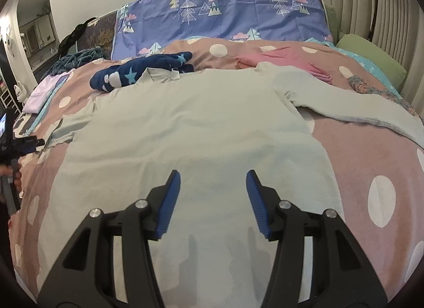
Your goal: Fold small clothes
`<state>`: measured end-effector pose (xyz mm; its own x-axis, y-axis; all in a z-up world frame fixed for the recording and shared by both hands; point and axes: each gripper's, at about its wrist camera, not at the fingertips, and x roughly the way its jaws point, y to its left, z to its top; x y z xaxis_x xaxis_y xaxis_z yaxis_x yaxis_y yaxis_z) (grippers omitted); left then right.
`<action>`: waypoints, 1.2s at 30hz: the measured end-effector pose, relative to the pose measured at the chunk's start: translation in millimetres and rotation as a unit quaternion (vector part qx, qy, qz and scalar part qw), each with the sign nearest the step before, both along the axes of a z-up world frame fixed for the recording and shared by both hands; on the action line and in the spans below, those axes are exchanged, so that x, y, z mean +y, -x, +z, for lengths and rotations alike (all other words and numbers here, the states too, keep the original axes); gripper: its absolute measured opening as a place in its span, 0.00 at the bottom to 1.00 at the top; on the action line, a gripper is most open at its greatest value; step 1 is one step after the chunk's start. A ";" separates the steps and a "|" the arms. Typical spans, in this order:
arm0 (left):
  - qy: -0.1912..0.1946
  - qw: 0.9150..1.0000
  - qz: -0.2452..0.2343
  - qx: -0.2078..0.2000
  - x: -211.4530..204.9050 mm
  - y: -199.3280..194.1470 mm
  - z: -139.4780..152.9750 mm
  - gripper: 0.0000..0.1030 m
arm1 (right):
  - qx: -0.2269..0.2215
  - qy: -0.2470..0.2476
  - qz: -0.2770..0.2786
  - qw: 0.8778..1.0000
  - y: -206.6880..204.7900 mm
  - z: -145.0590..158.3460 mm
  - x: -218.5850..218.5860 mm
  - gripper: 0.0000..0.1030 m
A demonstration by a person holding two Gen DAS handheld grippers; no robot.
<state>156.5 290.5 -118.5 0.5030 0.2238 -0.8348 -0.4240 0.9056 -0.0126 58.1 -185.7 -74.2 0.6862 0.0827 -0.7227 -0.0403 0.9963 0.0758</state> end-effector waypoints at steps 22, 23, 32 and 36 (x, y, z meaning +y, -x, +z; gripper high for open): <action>0.044 0.988 -0.142 -0.039 -77.7 -10.4 52.5 0.04 | 0.018 -0.025 0.007 0.999 -15.0 -8.2 -7.5 0.53; 0.048 0.986 -0.155 -0.033 -90.3 -8.6 49.2 0.04 | 0.020 -0.029 0.012 0.999 -16.5 -7.6 -6.2 0.53; 0.110 0.963 -0.244 0.015 -181.1 22.4 10.4 0.04 | 0.071 -0.118 0.082 0.987 -54.1 -6.1 18.5 0.58; 0.126 0.960 -0.251 0.015 -194.4 25.6 4.0 0.04 | 0.105 -0.162 0.150 0.970 -81.5 -8.7 55.9 0.55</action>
<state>130.9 96.1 -114.5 0.4691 -0.2512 -0.8466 0.0616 0.9657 -0.2524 139.5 -129.8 -82.9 0.4374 0.5014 -0.7465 -0.2751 0.8650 0.4197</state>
